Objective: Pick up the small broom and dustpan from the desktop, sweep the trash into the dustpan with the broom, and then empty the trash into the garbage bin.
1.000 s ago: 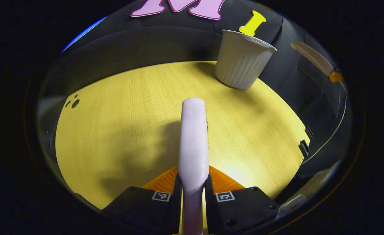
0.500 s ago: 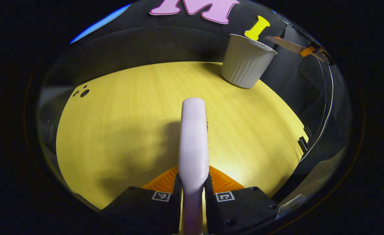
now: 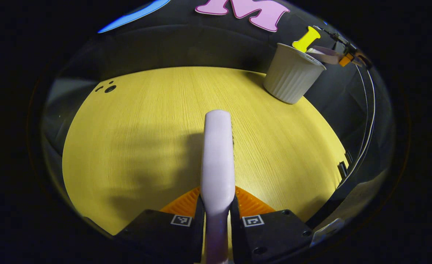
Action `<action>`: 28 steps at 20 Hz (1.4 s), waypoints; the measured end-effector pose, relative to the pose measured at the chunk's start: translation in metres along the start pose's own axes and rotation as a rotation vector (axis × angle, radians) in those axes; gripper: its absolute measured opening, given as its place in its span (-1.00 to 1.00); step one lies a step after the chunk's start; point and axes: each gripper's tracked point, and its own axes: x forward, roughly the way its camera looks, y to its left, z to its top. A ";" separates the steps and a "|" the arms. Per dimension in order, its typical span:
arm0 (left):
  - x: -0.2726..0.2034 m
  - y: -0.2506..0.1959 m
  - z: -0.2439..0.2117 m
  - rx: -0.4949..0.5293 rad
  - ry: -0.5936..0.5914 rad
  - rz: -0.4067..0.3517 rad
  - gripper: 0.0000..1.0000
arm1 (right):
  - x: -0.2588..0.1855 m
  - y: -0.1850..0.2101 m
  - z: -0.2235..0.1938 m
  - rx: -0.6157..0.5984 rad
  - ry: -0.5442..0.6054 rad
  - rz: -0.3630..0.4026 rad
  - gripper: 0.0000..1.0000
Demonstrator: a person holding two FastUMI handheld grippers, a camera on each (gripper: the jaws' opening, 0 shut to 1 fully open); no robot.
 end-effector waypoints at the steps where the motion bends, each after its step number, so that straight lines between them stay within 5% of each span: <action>1: 0.001 -0.001 -0.001 0.003 0.002 0.004 -0.29 | 0.000 0.000 0.002 -0.005 -0.002 -0.001 -0.27; 10: -0.003 -0.008 0.008 0.030 -0.008 0.029 -0.29 | -0.013 -0.007 -0.003 0.081 -0.126 0.023 -0.28; 19: -0.008 -0.004 0.013 0.040 0.007 0.097 -0.29 | -0.071 0.107 -0.059 0.135 -0.345 0.239 -0.22; 20: -0.009 -0.004 0.014 0.041 0.010 0.104 -0.29 | -0.071 0.127 -0.064 0.143 -0.359 0.266 -0.33; 28: -0.014 0.010 0.015 0.057 0.027 0.161 -0.29 | -0.039 0.267 -0.111 0.137 -0.320 0.438 -0.22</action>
